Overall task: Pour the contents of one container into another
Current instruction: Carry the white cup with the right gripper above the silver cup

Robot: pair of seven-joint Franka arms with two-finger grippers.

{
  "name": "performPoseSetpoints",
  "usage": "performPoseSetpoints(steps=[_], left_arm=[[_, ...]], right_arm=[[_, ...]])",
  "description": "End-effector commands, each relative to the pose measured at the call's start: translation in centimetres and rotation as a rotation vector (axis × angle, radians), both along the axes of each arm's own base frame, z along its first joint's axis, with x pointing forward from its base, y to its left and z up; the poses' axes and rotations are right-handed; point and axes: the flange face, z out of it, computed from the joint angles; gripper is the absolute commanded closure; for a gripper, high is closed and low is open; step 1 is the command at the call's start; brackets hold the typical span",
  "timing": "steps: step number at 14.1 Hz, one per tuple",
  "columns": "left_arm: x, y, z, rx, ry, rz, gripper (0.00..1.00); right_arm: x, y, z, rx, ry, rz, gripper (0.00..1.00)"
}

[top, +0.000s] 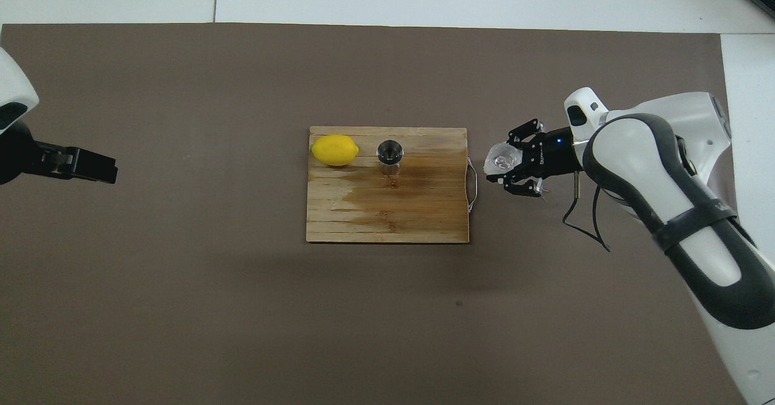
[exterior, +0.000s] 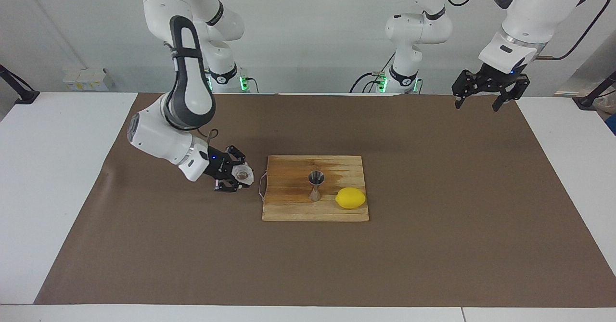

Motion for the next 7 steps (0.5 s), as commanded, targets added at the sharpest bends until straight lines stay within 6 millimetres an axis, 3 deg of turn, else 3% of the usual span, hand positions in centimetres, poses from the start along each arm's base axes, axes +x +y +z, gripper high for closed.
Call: performPoseSetpoints(steps=[1,3,7], left_arm=[[-0.3,0.3,0.3,0.012,0.004,0.002,0.00],[-0.3,0.3,0.3,0.012,0.004,0.002,0.00],[-0.3,0.3,0.3,0.012,0.004,0.002,0.00]], right_arm=[[0.7,5.1,3.4,-0.076,0.055,-0.078,0.84],[0.8,9.2,6.0,-0.143,0.073,-0.134,0.85],[-0.6,16.1,7.8,-0.265,0.057,-0.177,0.85]])
